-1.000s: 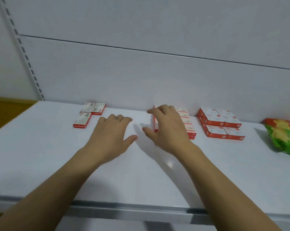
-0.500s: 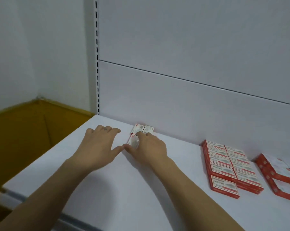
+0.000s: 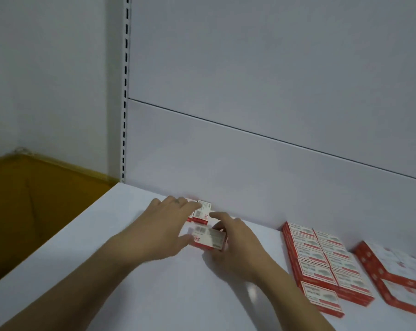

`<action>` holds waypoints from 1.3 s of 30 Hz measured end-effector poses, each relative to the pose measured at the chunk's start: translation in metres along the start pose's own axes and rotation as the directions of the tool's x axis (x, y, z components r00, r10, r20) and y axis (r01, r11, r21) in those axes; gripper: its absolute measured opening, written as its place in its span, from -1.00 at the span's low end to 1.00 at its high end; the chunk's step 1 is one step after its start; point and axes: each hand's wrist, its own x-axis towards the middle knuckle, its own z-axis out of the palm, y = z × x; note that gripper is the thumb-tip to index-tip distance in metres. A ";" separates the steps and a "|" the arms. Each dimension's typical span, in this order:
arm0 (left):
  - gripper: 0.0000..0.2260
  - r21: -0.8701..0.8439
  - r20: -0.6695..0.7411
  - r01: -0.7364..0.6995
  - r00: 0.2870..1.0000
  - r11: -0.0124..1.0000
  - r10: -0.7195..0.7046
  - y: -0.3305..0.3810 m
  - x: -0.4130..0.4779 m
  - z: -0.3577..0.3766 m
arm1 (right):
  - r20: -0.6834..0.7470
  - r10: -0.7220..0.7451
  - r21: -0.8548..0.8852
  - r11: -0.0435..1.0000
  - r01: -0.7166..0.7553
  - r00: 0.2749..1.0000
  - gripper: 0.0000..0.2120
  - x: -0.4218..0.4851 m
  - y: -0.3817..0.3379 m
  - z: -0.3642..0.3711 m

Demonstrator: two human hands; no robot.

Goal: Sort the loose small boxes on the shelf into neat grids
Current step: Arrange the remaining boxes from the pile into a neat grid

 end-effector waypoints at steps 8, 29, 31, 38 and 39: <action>-0.48 -0.227 -0.087 -0.140 0.989 0.964 0.123 0.027 0.026 0.033 | -0.188 0.034 0.214 0.977 0.007 0.982 -0.38 -0.028 0.027 -0.021; -0.73 -0.906 -0.052 0.005 0.991 0.423 -0.124 0.022 0.013 0.032 | -0.395 0.280 0.710 0.697 0.097 0.875 -0.79 -0.032 -0.001 -0.019; -0.72 -0.930 -0.035 0.013 0.992 0.367 -0.125 0.024 0.013 0.032 | -0.327 0.356 0.825 0.560 0.080 0.875 -0.82 -0.032 -0.004 -0.021; -0.68 -0.952 -0.031 0.003 0.994 0.307 -0.107 0.028 0.011 0.037 | -0.244 0.385 0.894 0.446 0.052 0.890 -0.85 -0.031 -0.002 -0.021; -0.67 -0.946 -0.038 -0.006 0.995 0.323 -0.094 0.028 0.010 0.037 | -0.247 0.387 0.893 0.446 0.054 0.888 -0.85 -0.031 -0.001 -0.021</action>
